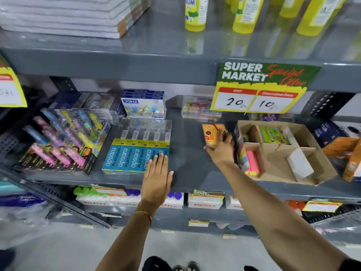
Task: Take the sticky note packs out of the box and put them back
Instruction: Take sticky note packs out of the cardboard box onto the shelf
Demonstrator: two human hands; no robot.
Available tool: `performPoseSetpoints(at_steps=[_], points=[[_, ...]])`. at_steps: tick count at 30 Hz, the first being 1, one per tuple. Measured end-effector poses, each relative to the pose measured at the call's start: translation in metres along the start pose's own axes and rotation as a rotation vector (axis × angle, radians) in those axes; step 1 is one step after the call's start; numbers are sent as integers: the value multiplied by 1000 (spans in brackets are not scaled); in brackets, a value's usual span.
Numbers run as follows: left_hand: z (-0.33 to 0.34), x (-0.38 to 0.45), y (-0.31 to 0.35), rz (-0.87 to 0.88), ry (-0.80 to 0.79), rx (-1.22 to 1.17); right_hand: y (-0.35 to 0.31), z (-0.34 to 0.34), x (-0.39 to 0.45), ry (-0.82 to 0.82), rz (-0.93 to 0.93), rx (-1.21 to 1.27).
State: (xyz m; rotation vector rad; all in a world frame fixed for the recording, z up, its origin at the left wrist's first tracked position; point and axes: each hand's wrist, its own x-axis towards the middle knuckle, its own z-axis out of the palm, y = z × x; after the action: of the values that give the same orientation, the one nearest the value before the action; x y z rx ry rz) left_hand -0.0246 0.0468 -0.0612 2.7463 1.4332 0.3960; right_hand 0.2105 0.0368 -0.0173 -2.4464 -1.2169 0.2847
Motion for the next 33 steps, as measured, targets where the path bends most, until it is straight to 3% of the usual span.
performPoseSetpoints(at_steps=[6, 8, 12, 18, 21, 25, 28, 31, 33], points=[[1, 0, 0, -29, -20, -73, 8, -4, 4, -30, -263, -268], [0, 0, 0, -22, -26, -88, 11, -3, 3, -70, -293, -319], [-2, 0, 0, -16, -13, -100, 11, -3, 3, 4, -361, -395], [-9, 1, 0, -17, 37, -41, -11, -7, -34, 419, -573, -327], [-8, -1, -3, -41, 44, -28, -26, 20, -74, 278, -718, -364], [-6, -3, -3, -32, 38, -60, -30, 41, -106, -2, -673, -464], [-6, -2, -2, -50, 38, -82, -34, 31, -114, -106, -619, -272], [-5, -3, -2, -63, 26, -100, -32, 9, -89, 7, -516, -76], [-4, -3, -2, -69, 27, -108, -24, -8, -54, 76, -384, -125]])
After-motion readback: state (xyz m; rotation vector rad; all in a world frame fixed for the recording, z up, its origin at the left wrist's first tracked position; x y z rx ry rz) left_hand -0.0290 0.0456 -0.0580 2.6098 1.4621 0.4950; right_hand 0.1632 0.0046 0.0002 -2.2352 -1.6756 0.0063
